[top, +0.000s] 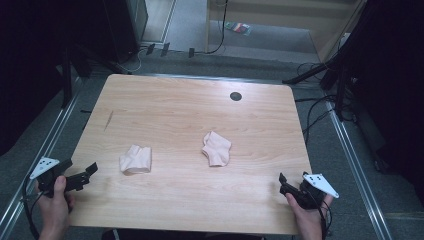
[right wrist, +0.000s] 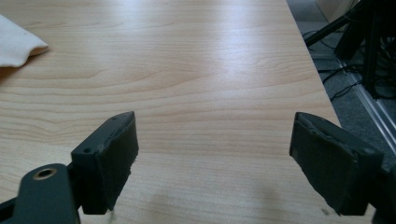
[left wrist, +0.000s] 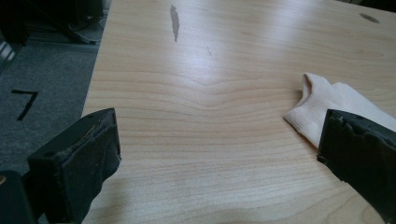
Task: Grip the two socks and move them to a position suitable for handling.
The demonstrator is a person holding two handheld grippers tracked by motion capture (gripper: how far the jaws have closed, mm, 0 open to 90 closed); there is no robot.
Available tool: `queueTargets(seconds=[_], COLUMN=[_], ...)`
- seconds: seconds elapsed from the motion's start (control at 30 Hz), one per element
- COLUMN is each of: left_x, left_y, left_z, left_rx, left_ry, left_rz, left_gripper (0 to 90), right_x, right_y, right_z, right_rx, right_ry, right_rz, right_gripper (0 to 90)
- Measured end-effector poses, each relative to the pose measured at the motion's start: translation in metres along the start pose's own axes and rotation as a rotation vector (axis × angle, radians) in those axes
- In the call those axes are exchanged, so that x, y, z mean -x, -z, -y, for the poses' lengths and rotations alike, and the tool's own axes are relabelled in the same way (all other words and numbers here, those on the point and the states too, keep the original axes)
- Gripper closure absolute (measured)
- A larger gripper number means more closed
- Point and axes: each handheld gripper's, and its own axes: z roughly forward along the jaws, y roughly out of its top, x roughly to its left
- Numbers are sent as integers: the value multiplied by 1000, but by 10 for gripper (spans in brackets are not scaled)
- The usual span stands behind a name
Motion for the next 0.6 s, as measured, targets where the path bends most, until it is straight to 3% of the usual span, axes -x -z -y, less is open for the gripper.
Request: queueTargets(seconds=[0.13,0.23,0.27,0.4,0.57,0.6], left_x=[2,3,3,4,7,10], left_y=[-1,-1,0,0,1,1], left_z=[0,0,1,1,1,1], left_rx=[-7,-6,-5,-4,-8,-13], left_ry=[-15,-16,-18,-31,-44,-70], left_rz=[-10,-10,-9,-14,-32,-61], left_gripper=[0,0,0,0,0,0], right_x=[-3,-13,-22,-34,-58,-63], right_y=[2,7,8,9,6,6], right_z=[-1,-5,-9,-14,-26,-27], right_rx=[10,28,36,45,18,18], right_ry=[27,22,37,66,100,112], right_rz=[14,-10,-17,-36,-93,-104], right_gripper=[190,213,229,251,286,293])
